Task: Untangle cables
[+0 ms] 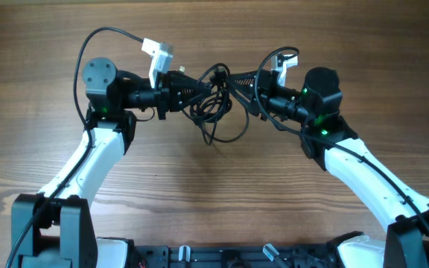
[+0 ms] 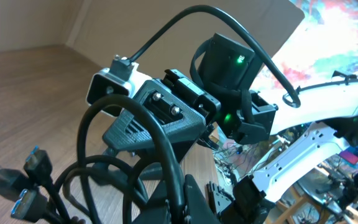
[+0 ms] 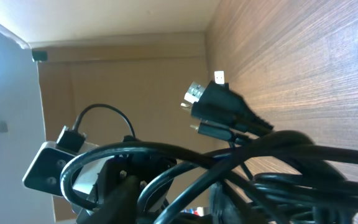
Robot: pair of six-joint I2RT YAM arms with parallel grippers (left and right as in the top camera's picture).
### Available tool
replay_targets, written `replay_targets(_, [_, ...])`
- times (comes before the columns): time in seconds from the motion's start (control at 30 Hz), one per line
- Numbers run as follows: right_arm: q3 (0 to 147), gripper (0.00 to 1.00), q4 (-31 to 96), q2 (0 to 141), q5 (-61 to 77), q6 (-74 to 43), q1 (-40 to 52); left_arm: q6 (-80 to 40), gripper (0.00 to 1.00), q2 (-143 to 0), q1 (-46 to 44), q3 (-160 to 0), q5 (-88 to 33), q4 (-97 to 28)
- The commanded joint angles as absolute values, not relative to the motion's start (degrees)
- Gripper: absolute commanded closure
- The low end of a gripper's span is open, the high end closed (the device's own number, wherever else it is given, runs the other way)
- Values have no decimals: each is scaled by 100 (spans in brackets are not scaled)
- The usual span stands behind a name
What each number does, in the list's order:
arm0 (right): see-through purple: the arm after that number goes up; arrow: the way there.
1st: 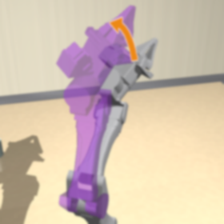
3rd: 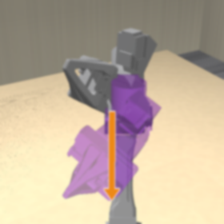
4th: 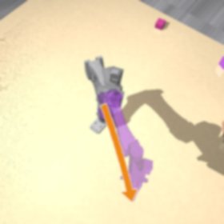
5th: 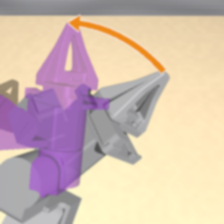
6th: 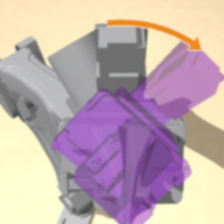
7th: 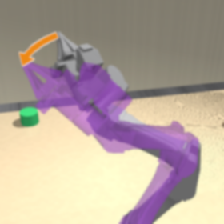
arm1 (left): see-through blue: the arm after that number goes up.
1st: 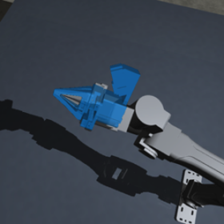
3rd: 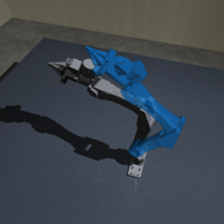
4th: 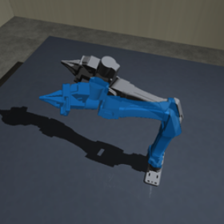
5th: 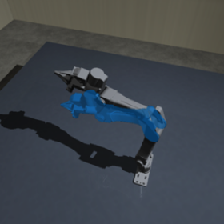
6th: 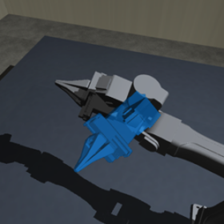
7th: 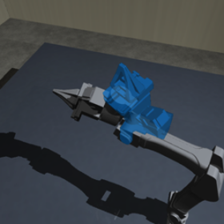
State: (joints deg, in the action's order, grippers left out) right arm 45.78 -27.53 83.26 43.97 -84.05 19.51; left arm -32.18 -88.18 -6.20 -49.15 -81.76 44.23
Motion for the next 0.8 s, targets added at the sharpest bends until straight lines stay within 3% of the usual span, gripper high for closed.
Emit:
replay_targets(0.0, [4574, 54, -2779, 8305, 4506, -8449, 1992, -2816, 96, -8774, -666, -5000, -8204, 4482])
replay_targets(0.13, [4574, 46, -2766, 8305, 4558, -8444, 2005, -2416, 96, -8774, -666, -5000, -8176, 4482])
replay_targets(0.3, [4574, 47, -2696, 8305, 4484, -8573, 2008, -2265, 96, -8774, -969, -4998, -8110, 4480])
replay_targets(0.37, [4574, 56, -2696, 8305, 4484, -8578, 2008, -2244, 96, -8774, -1105, -4998, -7983, 4480])
replay_targets(0.47, [4574, 94, -2696, 8305, 4486, -8576, 2008, -2119, 96, -8774, -1179, -4998, -7966, 4473])
replay_targets(0.63, [4574, 96, -2698, 8305, 4477, -8689, 2001, -2119, 95, -8774, -1173, -4998, -7942, 4436])
replay_targets(0.7, [4574, 96, -2722, 8305, 4436, -8720, 1968, -2121, 82, -8774, -1135, -4998, -7942, 4436])
replay_targets(0.73, [4574, 96, -2727, 8305, 4421, -8720, 1925, -2143, 62, -8774, -1085, -4998, -7942, 4436])
replay_targets(0.77, [4574, 96, -2742, 8305, 4421, -8742, 1844, -2165, 31, -8774, -1000, -4998, -7944, 4434])
